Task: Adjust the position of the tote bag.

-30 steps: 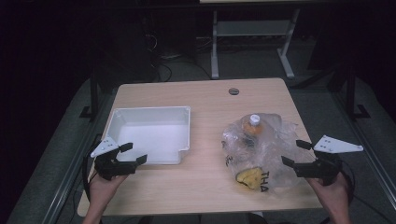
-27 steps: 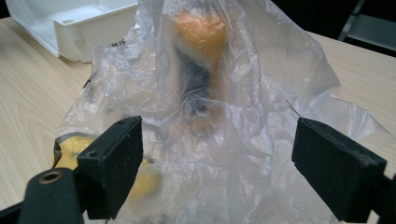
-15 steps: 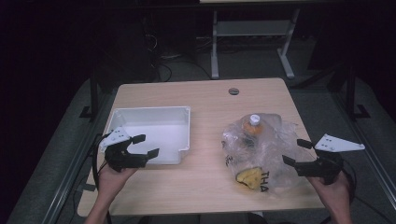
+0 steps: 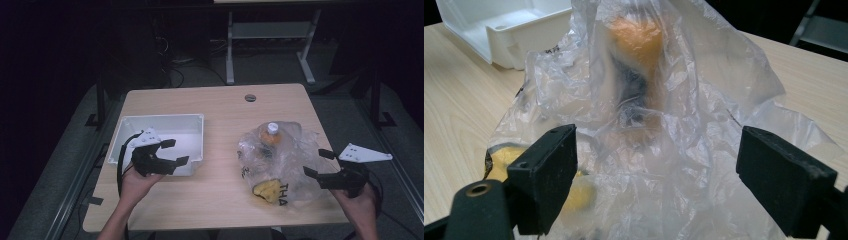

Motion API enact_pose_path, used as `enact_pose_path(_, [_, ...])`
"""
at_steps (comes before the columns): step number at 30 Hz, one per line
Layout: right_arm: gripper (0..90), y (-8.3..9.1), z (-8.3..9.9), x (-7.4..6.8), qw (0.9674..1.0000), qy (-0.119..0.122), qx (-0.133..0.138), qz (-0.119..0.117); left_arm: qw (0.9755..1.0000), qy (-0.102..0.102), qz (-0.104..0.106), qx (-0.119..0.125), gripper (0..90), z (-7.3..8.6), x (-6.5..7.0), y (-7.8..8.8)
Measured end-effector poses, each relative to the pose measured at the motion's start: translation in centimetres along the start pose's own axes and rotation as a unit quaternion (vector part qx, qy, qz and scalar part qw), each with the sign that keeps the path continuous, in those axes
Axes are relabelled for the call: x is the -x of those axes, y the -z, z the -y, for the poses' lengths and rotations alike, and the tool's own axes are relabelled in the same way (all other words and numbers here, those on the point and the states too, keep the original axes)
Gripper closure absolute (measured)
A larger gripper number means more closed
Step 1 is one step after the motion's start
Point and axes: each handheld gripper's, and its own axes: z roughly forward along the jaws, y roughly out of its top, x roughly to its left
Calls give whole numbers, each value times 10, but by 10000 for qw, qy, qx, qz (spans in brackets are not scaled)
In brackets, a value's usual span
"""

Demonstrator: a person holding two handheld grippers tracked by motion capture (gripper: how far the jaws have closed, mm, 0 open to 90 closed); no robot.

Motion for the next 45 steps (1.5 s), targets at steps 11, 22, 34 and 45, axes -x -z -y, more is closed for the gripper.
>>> enact_pose_path(11, [163, -1, 0, 1, 10000, -15, -13, -76, 9988, -308, 354, -147, 226, -18, 13, -25])
enact_pose_path(22, [178, -2, 0, 4, 9998, -76, -22, -186, 9965, -415, 680, -248, 218, -37, 20, -52])
enact_pose_path(34, [181, -2, 1, 6, 9996, -62, -102, -246, 9919, -678, 991, -420, 231, -61, 35, -85])
enact_pose_path(45, [184, -4, 0, 8, 9995, -75, -79, -289, 9864, -769, 1363, -512, 240, -77, 46, -115])
